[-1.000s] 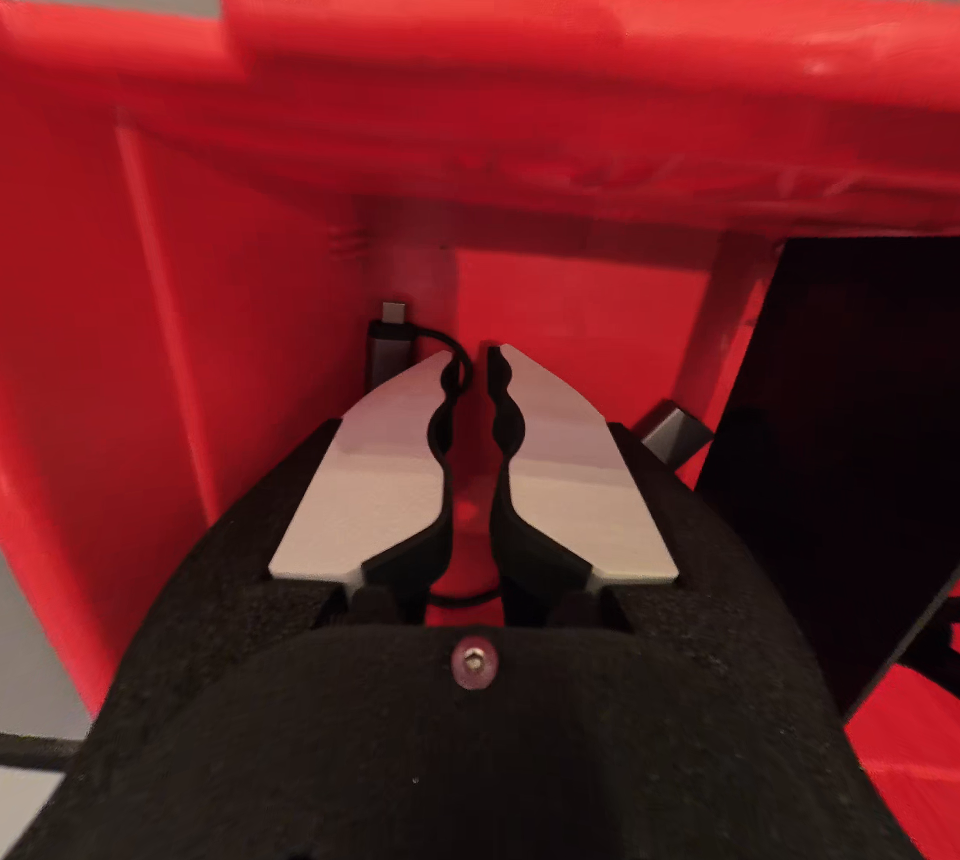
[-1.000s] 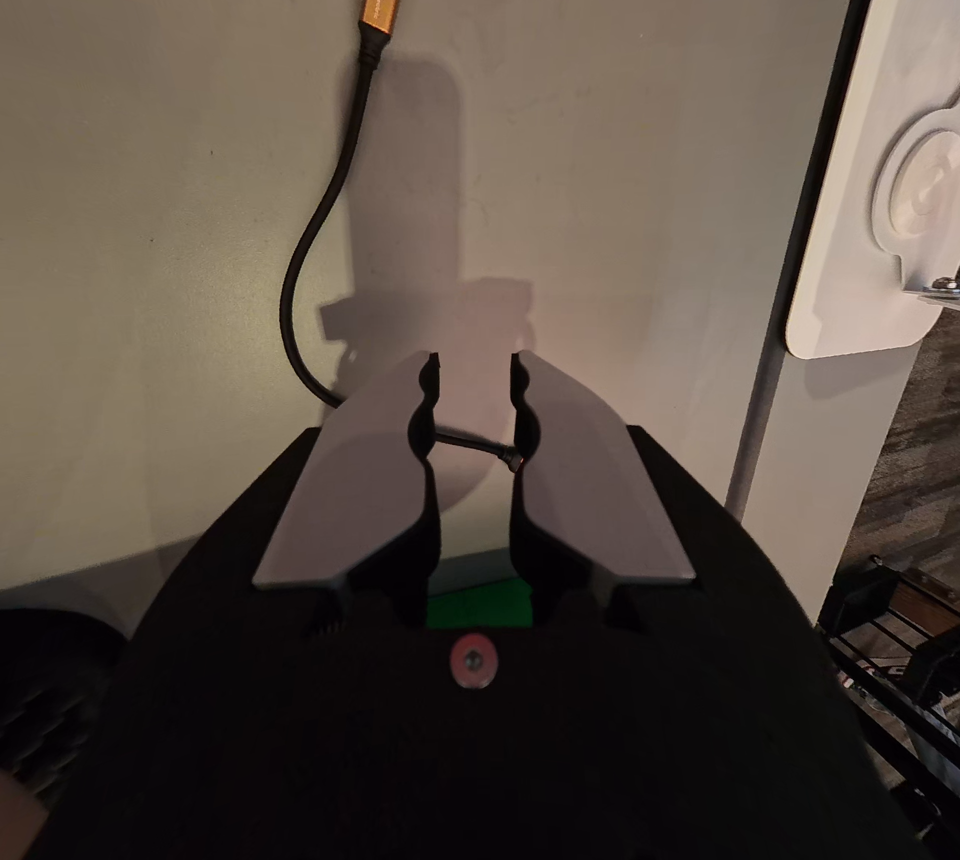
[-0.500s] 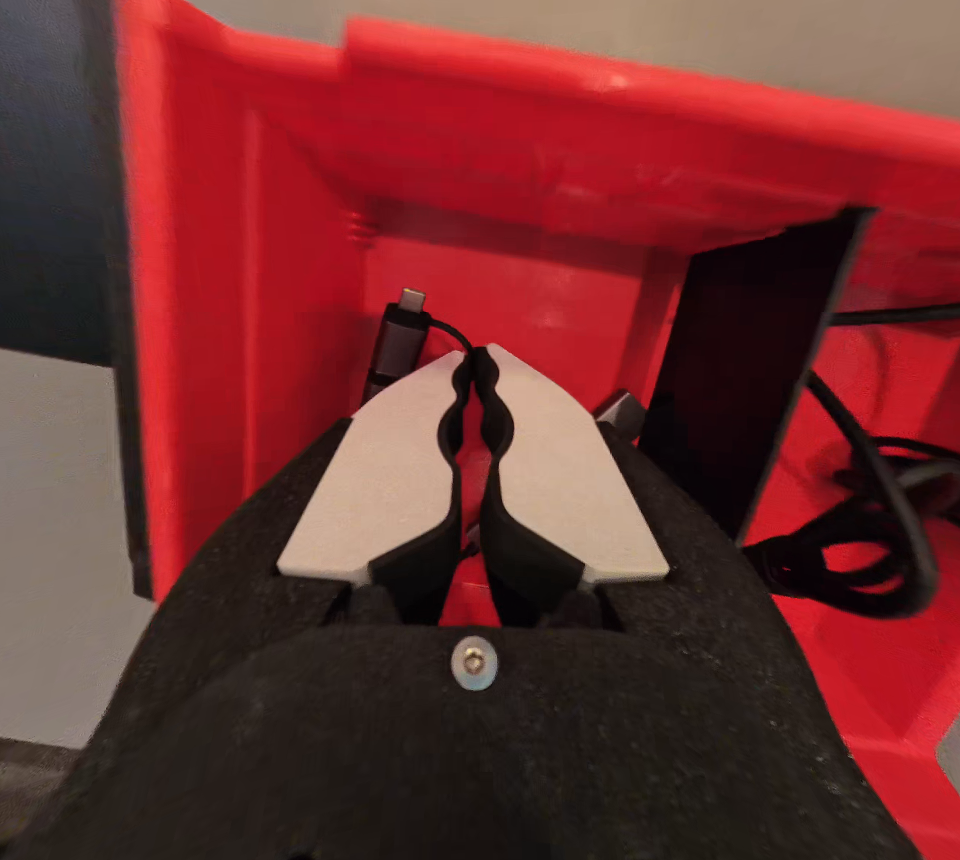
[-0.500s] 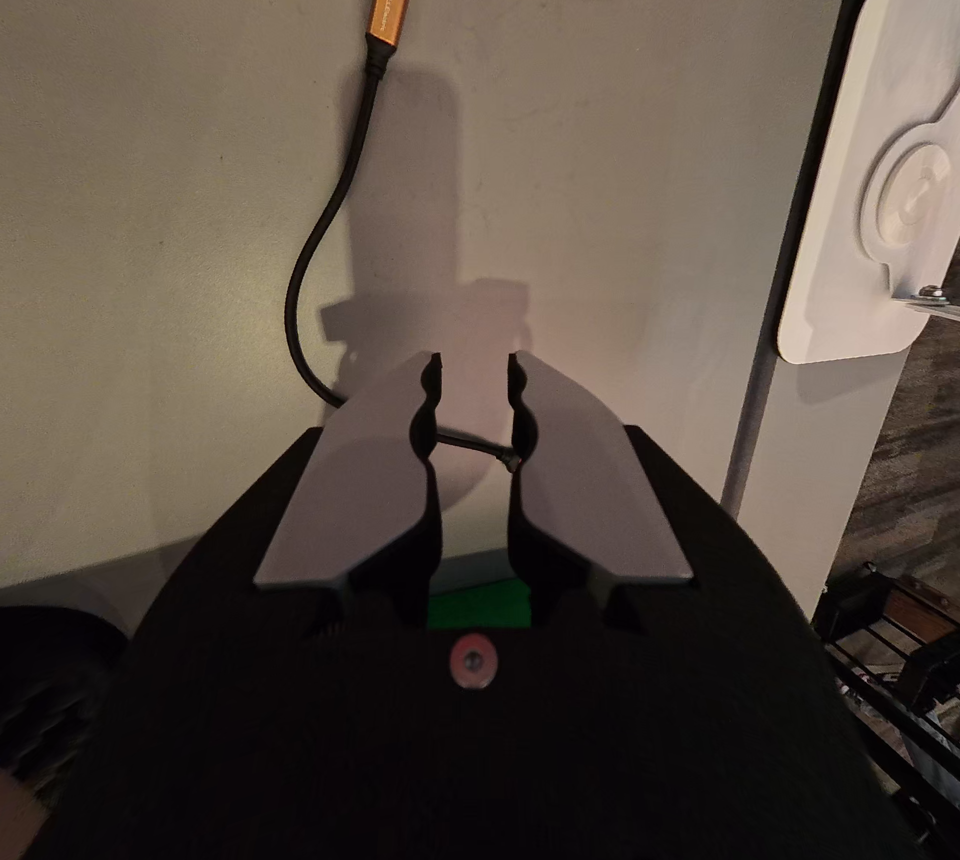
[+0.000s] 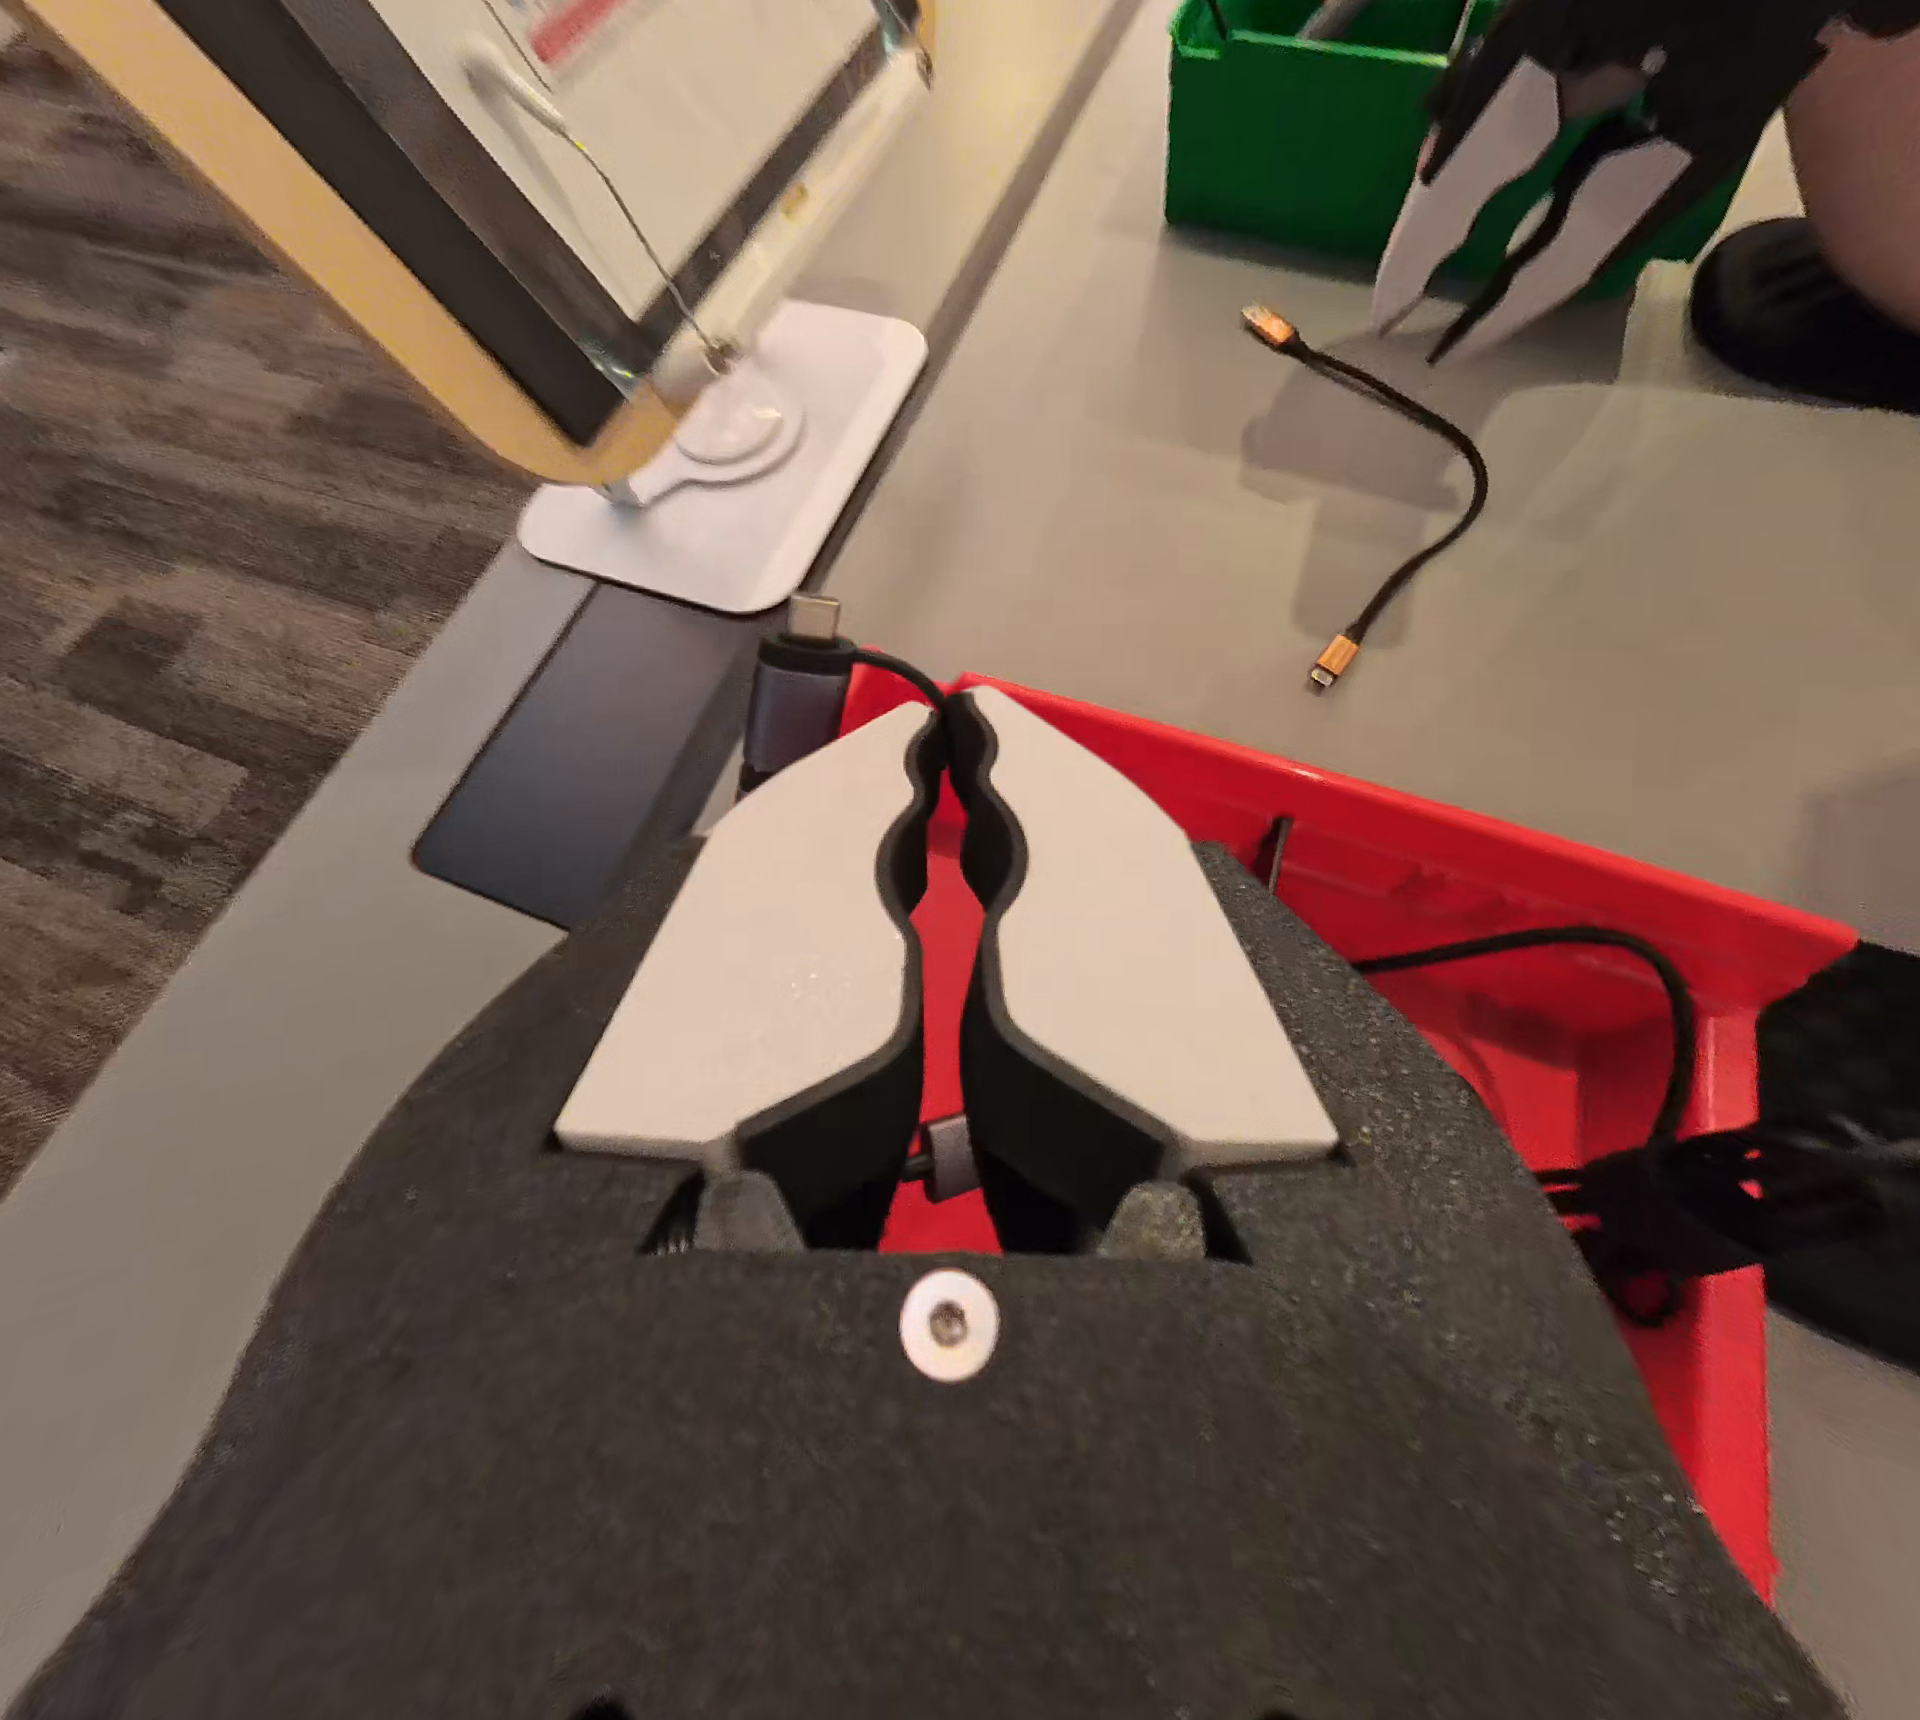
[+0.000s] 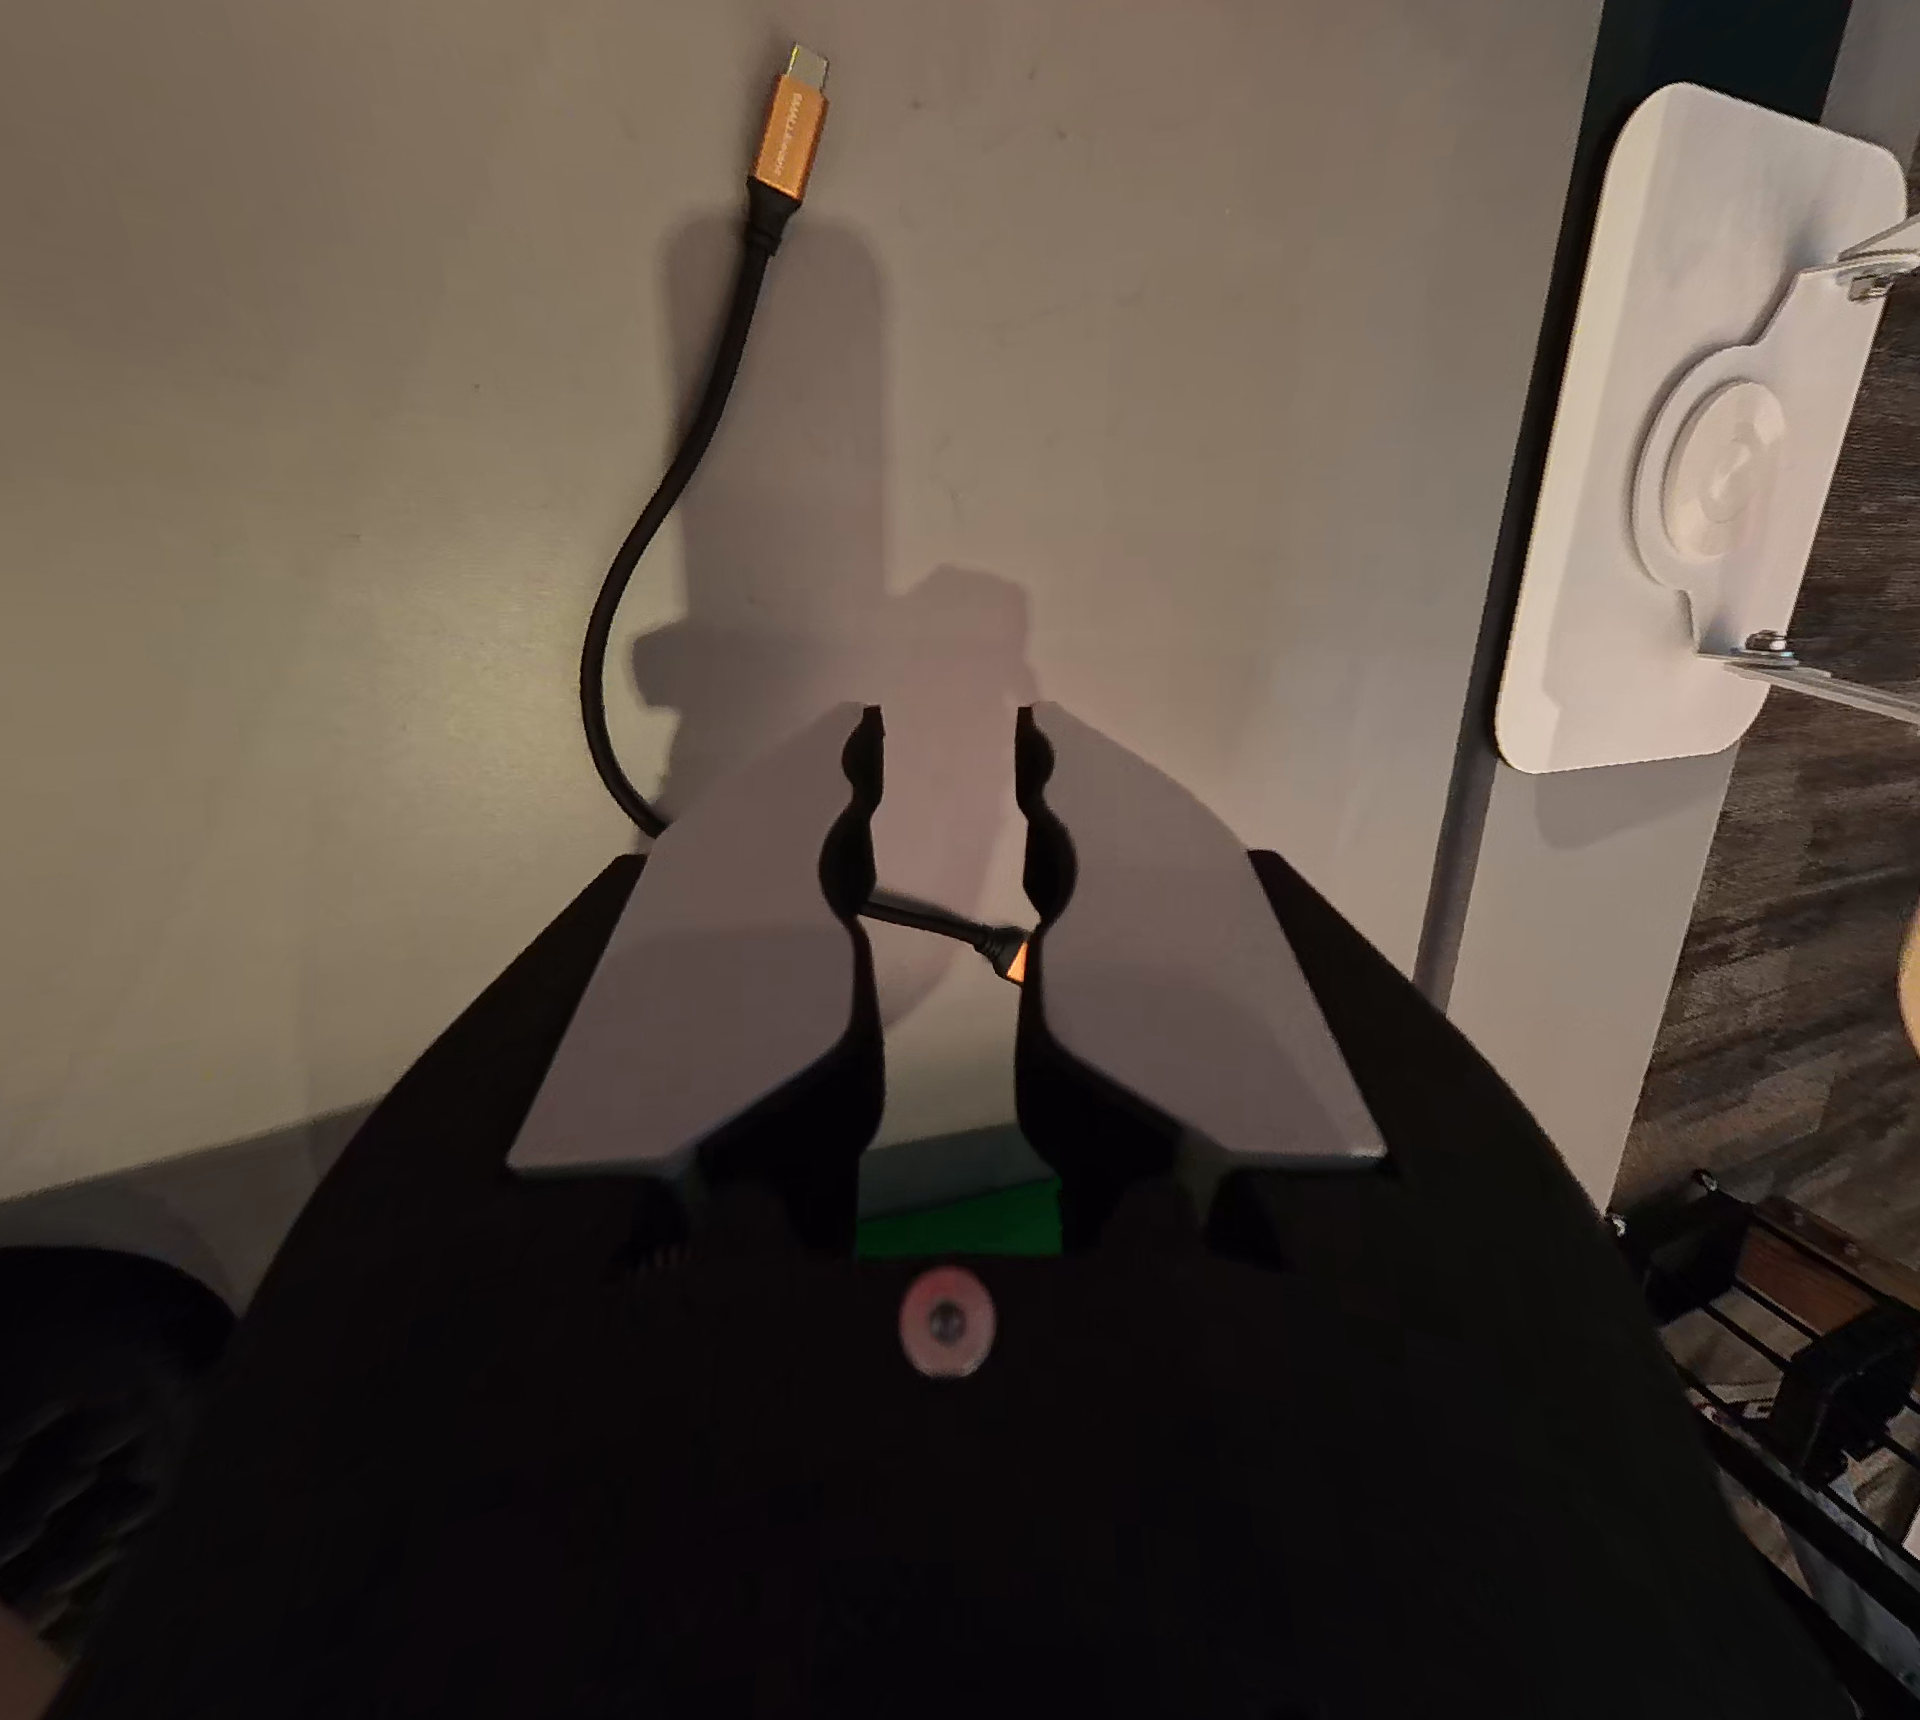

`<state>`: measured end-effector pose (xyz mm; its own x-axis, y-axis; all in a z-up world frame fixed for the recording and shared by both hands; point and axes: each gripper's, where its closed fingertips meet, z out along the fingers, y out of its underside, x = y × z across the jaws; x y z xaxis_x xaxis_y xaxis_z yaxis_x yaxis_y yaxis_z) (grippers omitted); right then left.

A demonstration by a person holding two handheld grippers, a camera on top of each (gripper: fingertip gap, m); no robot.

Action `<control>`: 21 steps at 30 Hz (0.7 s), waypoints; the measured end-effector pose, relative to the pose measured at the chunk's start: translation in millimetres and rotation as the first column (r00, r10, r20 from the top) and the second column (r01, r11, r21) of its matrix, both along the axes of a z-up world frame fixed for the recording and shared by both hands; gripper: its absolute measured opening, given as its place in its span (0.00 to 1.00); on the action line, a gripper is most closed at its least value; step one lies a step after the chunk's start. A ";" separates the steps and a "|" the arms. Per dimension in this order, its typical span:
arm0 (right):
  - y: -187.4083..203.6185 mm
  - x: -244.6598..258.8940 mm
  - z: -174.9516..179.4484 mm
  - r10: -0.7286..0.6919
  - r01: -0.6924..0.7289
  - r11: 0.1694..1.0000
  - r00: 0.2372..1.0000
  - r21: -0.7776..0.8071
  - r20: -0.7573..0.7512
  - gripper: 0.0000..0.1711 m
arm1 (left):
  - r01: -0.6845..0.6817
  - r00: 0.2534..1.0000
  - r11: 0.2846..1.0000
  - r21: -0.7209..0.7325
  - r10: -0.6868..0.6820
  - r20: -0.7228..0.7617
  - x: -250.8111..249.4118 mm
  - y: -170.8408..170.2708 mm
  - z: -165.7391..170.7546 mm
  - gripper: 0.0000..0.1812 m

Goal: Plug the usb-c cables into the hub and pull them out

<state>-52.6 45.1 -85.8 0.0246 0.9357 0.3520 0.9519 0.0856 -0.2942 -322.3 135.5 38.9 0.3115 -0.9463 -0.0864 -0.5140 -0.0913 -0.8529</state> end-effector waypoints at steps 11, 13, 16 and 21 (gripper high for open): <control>-2.2 -0.1 8.3 0.012 -0.012 1.000 1.000 0.023 -0.026 0.15 | -0.066 0.993 0.986 0.152 0.051 0.105 0.9 7.7 79.2 0.00; -2.0 -0.9 10.3 0.015 -0.014 0.999 0.999 0.031 -0.035 0.15 | -0.049 0.993 0.984 0.169 0.030 0.113 7.5 1.5 88.4 0.00; -0.6 -4.7 14.5 0.020 -0.017 0.999 0.998 0.048 -0.059 0.15 | -0.025 0.994 0.982 0.188 0.004 0.112 18.3 -7.7 99.2 0.00; 5.7 -25.8 35.1 0.017 0.002 0.995 0.981 0.099 -0.193 0.15 | 0.031 0.993 0.971 0.236 -0.057 0.106 40.9 -28.4 125.2 0.00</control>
<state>-78.4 50.8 -50.7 0.0940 0.8970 0.4319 0.8772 0.1305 -0.4621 -281.4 107.0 164.0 0.2901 -0.9171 -0.2735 -0.4134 0.1377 -0.9001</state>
